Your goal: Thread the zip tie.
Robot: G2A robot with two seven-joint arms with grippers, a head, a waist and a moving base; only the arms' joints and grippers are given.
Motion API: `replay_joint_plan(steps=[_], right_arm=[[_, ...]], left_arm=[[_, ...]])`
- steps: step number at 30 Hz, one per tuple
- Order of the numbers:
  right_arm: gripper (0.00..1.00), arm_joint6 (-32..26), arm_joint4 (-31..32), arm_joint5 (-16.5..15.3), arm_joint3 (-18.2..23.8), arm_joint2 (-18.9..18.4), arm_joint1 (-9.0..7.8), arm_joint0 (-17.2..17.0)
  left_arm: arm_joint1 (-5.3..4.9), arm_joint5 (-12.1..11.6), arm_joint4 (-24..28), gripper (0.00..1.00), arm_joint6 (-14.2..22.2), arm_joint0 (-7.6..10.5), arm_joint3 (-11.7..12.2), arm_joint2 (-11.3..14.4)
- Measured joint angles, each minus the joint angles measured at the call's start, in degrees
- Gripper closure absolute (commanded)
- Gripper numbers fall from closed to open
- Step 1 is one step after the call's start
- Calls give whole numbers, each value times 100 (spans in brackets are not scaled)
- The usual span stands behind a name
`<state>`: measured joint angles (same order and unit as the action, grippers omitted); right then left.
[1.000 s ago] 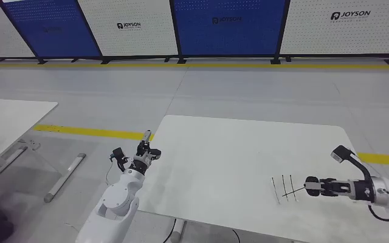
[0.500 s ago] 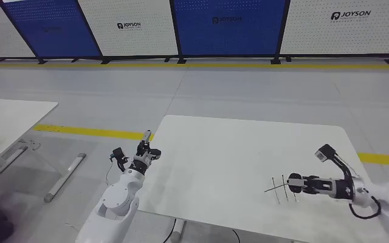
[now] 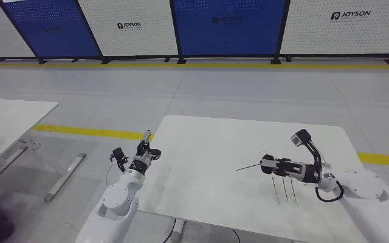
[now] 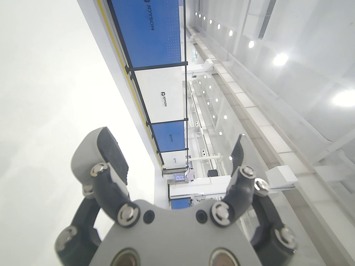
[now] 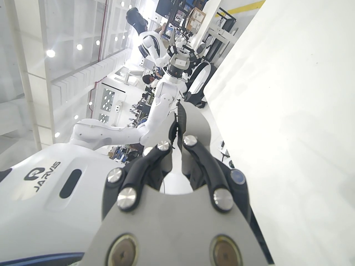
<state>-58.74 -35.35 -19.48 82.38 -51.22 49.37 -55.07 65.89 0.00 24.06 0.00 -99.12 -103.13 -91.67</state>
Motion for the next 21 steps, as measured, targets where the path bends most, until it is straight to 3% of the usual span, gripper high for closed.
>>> replay_joint_plan(steps=[5, 9, 12, 14, 18, 21], right_arm=[[100, 89, -53, 0, 20, -35, 10, -52], [100, 704, -308, 0, 272, -272, 89, -351], [100, 1179, -278, 0, 423, -501, 199, -565], [100, 1426, -166, 0, 521, -541, 294, -707], [100, 1241, -361, 0, 307, -439, 463, -749], [100, 1244, -329, 0, 314, -442, 458, -745]], left_arm=[[5, -110, -215, 0, 63, 1, -168, 73], [29, -80, -809, 0, 123, -63, -557, 479], [54, 50, -1296, 0, 123, -7, -677, 898], [72, 114, -1529, 0, 148, 50, -656, 1156], [118, 476, -1731, 0, 291, 302, -369, 1652], [121, 490, -1714, 0, 285, 317, -349, 1671]])
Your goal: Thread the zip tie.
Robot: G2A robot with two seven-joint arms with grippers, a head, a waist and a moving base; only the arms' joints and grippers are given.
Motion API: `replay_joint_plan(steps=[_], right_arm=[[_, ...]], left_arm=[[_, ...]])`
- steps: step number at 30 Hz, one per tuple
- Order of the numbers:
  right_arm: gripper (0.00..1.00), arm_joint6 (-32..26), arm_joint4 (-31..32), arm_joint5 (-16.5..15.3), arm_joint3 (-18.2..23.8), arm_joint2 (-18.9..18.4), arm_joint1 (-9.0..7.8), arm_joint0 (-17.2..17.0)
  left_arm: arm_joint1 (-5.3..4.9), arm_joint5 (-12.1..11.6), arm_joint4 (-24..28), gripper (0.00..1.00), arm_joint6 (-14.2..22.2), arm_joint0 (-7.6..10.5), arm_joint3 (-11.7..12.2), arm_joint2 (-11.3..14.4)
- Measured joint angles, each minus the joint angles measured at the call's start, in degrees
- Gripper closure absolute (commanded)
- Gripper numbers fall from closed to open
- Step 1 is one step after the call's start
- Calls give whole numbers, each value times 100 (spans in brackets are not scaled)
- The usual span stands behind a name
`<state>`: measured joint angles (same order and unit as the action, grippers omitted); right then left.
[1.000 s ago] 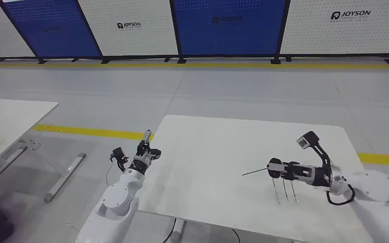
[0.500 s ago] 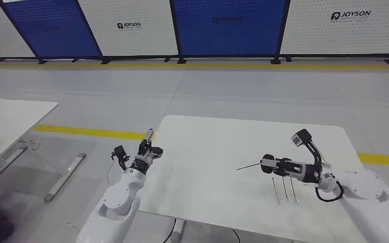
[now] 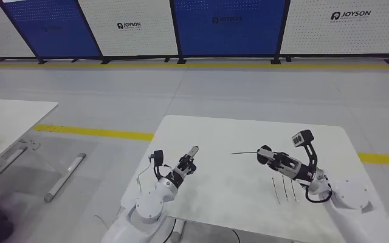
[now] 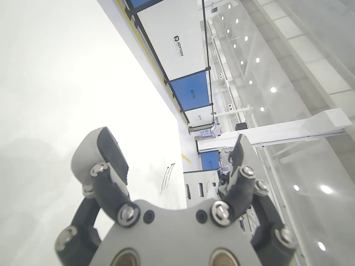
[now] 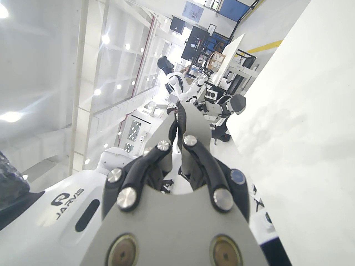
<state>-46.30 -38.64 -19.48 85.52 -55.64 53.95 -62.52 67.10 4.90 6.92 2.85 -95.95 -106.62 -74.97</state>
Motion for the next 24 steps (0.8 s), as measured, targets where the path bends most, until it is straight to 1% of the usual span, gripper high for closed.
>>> replay_joint_plan(steps=[6, 8, 10, 11, 12, 14, 15, 17, 18, 20, 24], right_arm=[[100, 2, -2, 0, 2, -1, 0, -1], [100, 65, 39, 32, 30, 18, 10, -24], [100, 240, 205, 126, 56, 120, 56, -29], [100, 290, 222, 148, 40, 196, 90, -14], [100, 340, 233, 141, -33, 322, 146, 32], [100, 463, 337, 41, -215, 540, 247, 142], [100, 574, 400, 1, -334, 677, 324, 221], [100, 734, 385, -7, -463, 816, 443, 302], [100, 771, 349, -4, -532, 864, 503, 326], [100, 771, 334, -1, -555, 873, 518, 331], [100, 764, 337, 0, -547, 866, 511, 327]], left_arm=[[-1, -8, 1, 0, -1, -4, -6, -6], [1, -85, 116, 0, 111, 1, -24, 2], [-13, -428, 482, 0, 616, -4, -7, -61], [-27, -621, 630, 0, 911, -14, 47, -101], [-46, -847, 785, 0, 1329, -11, 145, -134], [-67, -1080, 900, 0, 1841, 29, 305, -138], [-68, -1179, 952, 0, 2066, 63, 390, -87], [-66, -1251, 1095, 0, 2377, 136, 512, 18], [-65, -1250, 1216, 0, 2549, 193, 607, 57], [-65, -1234, 1273, 0, 2618, 221, 658, 65], [-65, -1230, 1263, 0, 2602, 216, 650, 61]])
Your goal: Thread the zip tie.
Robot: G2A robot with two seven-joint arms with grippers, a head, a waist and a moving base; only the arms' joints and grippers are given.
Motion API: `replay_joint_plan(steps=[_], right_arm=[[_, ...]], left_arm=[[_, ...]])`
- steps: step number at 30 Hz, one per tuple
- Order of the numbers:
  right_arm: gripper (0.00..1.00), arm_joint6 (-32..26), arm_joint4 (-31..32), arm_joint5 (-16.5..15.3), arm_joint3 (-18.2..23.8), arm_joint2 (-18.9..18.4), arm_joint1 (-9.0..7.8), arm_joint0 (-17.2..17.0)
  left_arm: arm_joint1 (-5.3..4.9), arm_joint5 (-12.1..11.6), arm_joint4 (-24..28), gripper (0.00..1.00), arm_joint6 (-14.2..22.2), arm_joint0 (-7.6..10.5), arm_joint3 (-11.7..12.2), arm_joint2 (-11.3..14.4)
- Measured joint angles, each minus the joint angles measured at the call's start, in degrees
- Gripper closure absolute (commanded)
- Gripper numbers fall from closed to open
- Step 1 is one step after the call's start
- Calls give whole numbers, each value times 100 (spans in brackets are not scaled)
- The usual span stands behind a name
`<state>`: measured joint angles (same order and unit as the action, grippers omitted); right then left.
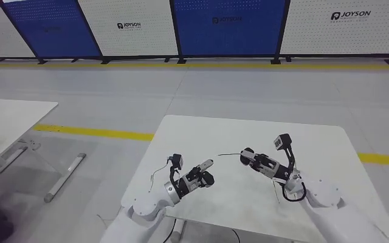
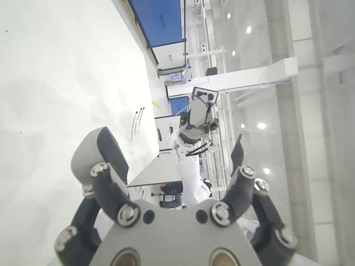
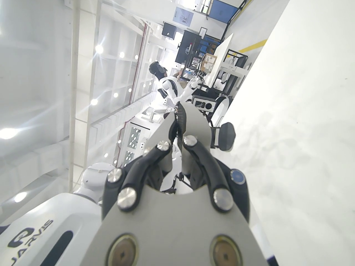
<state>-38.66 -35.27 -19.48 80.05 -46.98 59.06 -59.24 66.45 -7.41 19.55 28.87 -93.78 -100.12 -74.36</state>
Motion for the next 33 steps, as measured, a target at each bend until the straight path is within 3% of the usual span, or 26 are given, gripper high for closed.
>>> replay_joint_plan(steps=[5, 8, 12, 14, 17, 25, 30, 33], right_arm=[[100, 195, 132, 13, 38, 4, 19, -74], [100, 443, 172, 0, 96, 40, 92, -156], [100, 595, 275, -1, 172, 50, 240, -289], [100, 610, 257, -1, 166, 21, 305, -358], [100, 588, 235, 0, 147, 1, 323, -373], [100, 595, 238, 3, 152, 2, 320, -375], [100, 598, 316, 141, 234, -65, 338, -486], [100, 550, 330, 187, 212, -113, 352, -517]], left_arm=[[1, 0, 3, 0, -4, 0, 1, 3], [40, 86, 308, 0, -150, 56, 12, 145], [113, 269, 1070, 0, 43, 339, 174, 463], [161, 230, 1209, 0, -80, 485, 307, 614], [184, 211, 1234, 0, -439, 536, 359, 697], [182, 212, 1232, 0, -430, 530, 351, 688], [224, -107, 1468, 0, -605, 566, 314, 760], [235, -46, 1247, 0, -719, 659, 354, 861]])
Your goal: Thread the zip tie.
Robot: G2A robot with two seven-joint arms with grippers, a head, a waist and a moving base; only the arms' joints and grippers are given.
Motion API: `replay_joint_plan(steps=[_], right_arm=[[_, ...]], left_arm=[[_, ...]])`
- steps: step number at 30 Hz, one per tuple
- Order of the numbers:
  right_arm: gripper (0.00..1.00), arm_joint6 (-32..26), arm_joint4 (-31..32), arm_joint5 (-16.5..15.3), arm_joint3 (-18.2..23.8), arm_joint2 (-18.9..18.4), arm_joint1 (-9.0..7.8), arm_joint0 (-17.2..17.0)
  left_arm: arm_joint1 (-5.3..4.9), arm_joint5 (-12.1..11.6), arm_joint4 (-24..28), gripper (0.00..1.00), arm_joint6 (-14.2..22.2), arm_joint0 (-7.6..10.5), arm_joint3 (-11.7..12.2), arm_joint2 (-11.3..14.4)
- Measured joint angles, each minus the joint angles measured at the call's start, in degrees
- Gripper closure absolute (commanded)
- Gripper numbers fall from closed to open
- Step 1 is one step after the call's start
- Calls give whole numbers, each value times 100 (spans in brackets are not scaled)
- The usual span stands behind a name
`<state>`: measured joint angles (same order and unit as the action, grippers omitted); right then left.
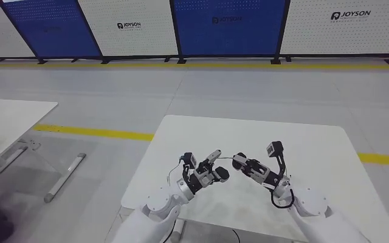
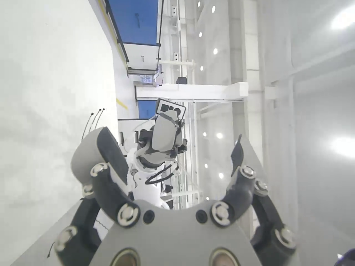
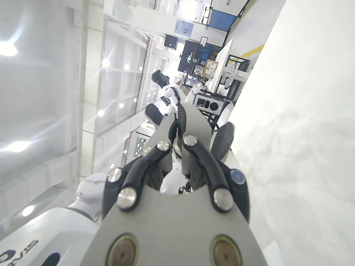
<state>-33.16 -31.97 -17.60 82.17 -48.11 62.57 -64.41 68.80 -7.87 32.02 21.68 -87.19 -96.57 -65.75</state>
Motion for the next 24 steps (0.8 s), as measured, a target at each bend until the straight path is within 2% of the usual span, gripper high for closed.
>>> replay_joint_plan(steps=[11, 15, 19, 20, 23, 24], right_arm=[[100, 6, 1, 0, -1, -8, 3, -5], [100, 6, 0, 0, -1, -8, 3, -5], [100, 6, 0, 0, -1, -8, 3, -5], [100, 6, 0, 0, -1, -8, 3, -5], [100, 6, 0, 0, -1, -8, 3, -5], [100, 6, 0, 0, -1, -8, 3, -5]], left_arm=[[11, 21, 2, 0, -113, 25, -4, 27], [67, -230, 17, 0, -470, 136, 22, 147], [106, -358, 3, 0, -608, 274, 139, 249], [112, -393, -15, 5, -617, 292, 168, 269], [122, -471, -74, 48, -613, 310, 248, 309], [122, -491, -85, 52, -603, 309, 273, 306]])
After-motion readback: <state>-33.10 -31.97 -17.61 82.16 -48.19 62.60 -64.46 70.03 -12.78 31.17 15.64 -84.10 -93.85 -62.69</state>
